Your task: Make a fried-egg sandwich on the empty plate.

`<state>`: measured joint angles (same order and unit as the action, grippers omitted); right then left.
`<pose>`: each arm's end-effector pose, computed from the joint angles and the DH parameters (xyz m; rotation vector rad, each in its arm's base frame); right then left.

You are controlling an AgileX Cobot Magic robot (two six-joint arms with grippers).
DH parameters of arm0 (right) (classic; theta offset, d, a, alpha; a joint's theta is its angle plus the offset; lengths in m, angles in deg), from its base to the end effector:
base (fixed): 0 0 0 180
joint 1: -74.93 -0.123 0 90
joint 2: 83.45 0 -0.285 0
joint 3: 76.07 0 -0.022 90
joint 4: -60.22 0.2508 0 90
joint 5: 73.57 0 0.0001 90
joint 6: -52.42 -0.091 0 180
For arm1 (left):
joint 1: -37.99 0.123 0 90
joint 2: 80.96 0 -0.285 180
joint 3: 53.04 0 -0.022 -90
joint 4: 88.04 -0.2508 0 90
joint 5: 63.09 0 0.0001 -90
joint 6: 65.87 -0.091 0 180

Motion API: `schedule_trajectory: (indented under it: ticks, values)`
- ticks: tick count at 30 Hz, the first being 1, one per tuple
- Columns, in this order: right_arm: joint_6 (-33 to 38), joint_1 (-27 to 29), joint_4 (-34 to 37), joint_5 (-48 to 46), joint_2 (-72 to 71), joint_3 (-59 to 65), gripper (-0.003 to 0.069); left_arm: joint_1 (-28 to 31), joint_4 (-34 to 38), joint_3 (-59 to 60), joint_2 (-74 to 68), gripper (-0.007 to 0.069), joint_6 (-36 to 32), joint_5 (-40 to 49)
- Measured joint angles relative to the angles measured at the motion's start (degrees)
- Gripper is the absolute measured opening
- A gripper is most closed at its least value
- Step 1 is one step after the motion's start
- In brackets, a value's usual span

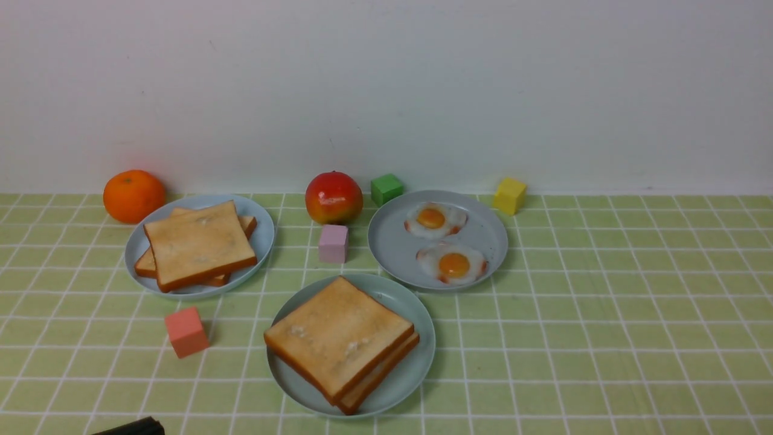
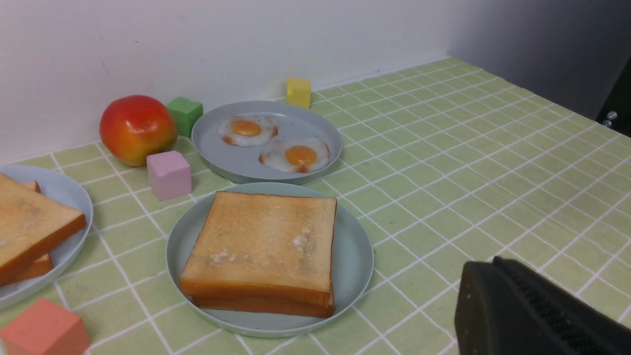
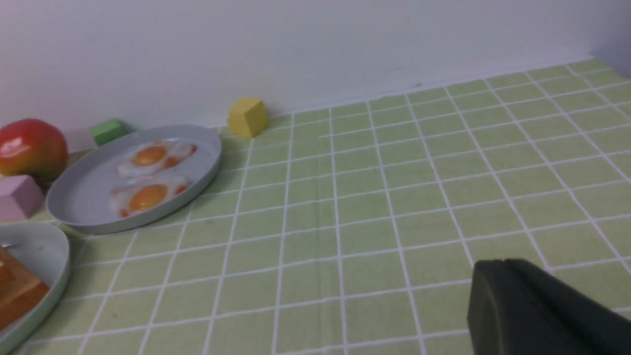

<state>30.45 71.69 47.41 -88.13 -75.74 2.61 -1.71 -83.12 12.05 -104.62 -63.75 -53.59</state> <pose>0.0560 -0.0019 0.1822 0.1374 1.7515 0.1138 0.0602 -0.0516 0.2517 0.5042 1.6791 -0.6128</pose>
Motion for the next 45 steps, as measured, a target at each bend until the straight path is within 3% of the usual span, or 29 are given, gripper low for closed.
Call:
schedule_trajectory:
  ticks: [11, 22, 45]
  values:
    - [1.67, -0.35, 0.24, -2.06, -0.48, 0.04, -0.0013, 0.0, 0.0, 0.06, 0.0, -0.0003, 0.0, 0.37]
    - [26.59, 0.49, 16.32, -7.23, -0.48, -0.34, -0.0013, 0.0, 0.0, 0.06, 0.0, 0.0004, 0.0, 0.42]
    - [28.17, 0.69, 17.77, -7.74, -0.48, -0.44, -0.0006, 0.0, 0.05, 0.21, 0.0, 0.0008, 0.0, -0.06]
